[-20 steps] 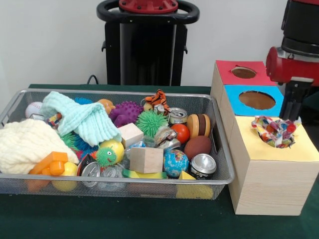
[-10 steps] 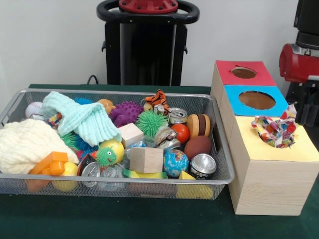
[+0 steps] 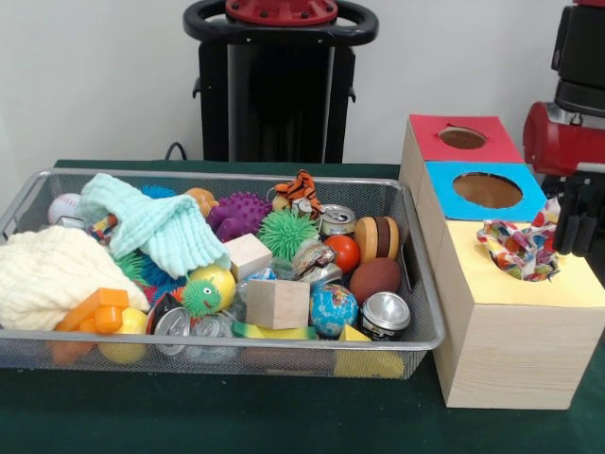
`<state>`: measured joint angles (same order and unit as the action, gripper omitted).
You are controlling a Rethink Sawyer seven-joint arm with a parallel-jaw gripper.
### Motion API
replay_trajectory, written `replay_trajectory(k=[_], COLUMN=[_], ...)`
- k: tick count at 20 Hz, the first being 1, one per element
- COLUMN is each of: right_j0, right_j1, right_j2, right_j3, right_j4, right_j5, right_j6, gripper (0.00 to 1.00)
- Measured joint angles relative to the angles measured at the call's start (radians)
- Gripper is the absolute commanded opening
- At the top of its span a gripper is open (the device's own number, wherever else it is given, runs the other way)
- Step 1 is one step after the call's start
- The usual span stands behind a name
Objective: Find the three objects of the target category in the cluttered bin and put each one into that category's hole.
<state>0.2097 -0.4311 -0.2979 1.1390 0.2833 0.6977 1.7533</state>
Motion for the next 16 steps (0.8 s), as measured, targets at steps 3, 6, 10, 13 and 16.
replay_trajectory(k=[3, 6, 10, 13, 16], right_j0=[0.000, 0.000, 0.003, 0.004, 0.008], right_j1=[0.002, 0.001, -0.003, -0.003, -0.003], right_j2=[0.000, -0.001, -0.001, -0.001, 0.000], right_j3=[0.000, 0.001, 0.012, 0.018, 0.027], right_j4=[0.000, 0.001, 0.007, 0.009, 0.010], right_j5=[0.000, 0.000, 0.000, 0.000, 0.000], right_j6=[0.000, 0.000, 0.000, 0.000, 0.000], gripper=[0.00, 0.00, 0.00, 0.00, 0.00])
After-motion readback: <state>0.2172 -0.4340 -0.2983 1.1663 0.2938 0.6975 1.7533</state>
